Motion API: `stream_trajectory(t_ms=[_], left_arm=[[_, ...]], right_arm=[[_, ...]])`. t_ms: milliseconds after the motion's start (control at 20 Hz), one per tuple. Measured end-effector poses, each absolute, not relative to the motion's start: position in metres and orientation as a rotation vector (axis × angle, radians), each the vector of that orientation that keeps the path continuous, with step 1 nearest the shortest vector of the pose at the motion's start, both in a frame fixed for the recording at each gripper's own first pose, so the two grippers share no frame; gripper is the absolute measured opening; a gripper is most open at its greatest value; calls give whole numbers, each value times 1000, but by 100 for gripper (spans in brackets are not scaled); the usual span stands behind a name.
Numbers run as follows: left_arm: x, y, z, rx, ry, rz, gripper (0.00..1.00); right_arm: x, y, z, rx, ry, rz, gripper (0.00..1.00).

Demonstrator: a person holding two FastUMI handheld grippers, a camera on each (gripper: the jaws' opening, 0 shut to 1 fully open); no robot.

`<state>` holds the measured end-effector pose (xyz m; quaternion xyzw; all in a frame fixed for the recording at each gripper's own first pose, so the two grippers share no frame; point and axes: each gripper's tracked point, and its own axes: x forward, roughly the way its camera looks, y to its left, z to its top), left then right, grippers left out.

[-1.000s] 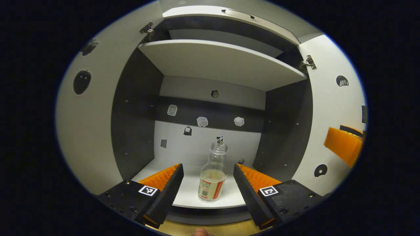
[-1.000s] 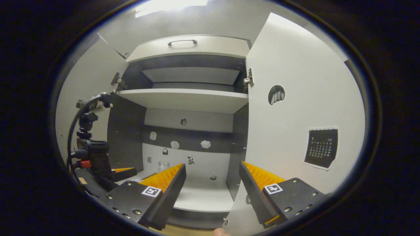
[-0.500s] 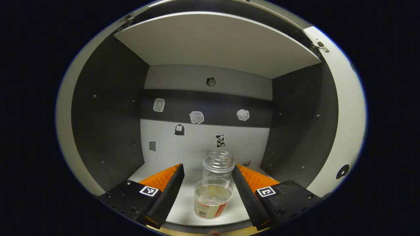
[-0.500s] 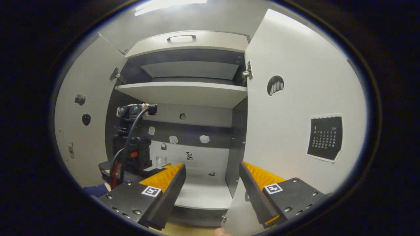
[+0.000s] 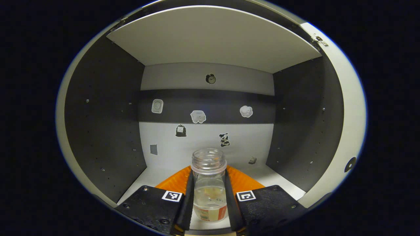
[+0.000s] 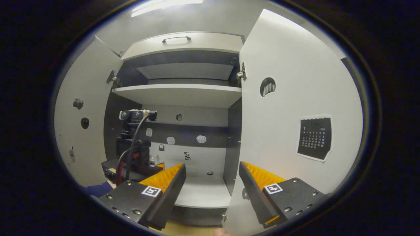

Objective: Grasp the bottle in the cabinet with the left hand and place it on the coaster, then close the right door with the right hand and the left door with the left hand.

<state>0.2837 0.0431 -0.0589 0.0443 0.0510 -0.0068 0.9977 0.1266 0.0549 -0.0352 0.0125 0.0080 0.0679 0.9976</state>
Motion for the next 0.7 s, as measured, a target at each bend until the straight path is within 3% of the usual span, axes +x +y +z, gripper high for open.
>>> stream_trajectory(t_ms=[550,600,700], left_arm=[[180,19,-36,88,38,-102,45],[169,15,-39,93,38,-113,45],[150,7,-49,100,37,-143,45]], right_arm=[[96,50,-23,39,-6,173,98],[92,49,-21,40,-9,176,93],[86,45,-16,41,-14,181,98]])
